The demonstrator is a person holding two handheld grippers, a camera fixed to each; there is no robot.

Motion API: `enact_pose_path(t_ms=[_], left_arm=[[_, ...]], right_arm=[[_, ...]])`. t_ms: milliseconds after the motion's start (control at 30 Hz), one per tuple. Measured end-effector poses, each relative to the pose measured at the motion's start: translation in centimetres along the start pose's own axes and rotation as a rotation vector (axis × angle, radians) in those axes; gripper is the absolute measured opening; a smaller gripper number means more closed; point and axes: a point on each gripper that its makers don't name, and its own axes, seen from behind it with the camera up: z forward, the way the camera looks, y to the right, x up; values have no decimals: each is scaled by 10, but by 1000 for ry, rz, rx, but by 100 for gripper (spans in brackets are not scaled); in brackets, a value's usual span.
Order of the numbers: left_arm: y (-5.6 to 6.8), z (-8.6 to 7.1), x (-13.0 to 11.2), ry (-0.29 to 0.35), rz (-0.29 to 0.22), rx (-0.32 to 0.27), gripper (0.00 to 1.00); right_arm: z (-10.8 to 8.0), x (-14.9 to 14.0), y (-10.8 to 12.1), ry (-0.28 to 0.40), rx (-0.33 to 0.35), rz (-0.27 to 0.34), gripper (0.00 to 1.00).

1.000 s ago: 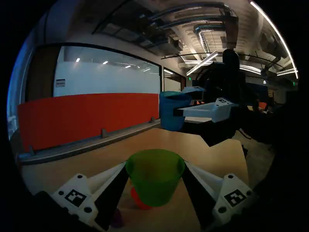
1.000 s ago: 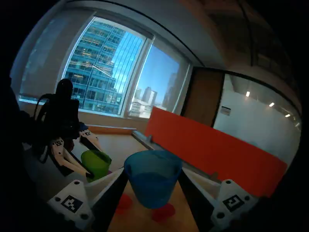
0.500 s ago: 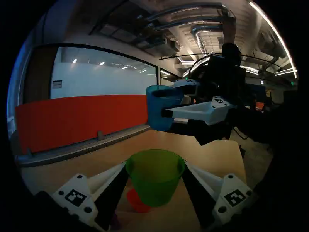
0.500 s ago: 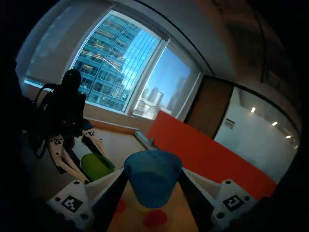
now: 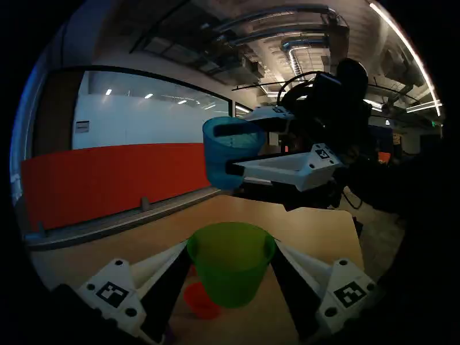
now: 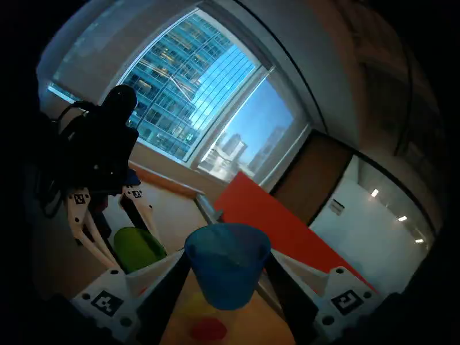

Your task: Pour water

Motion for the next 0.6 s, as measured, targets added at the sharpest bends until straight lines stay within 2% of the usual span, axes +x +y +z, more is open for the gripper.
enact_pose_path(t_ms=[600], left_arm=[[9, 3, 1, -6, 9, -19, 88]], right_arm=[[6, 15, 5, -2, -20, -165, 89]])
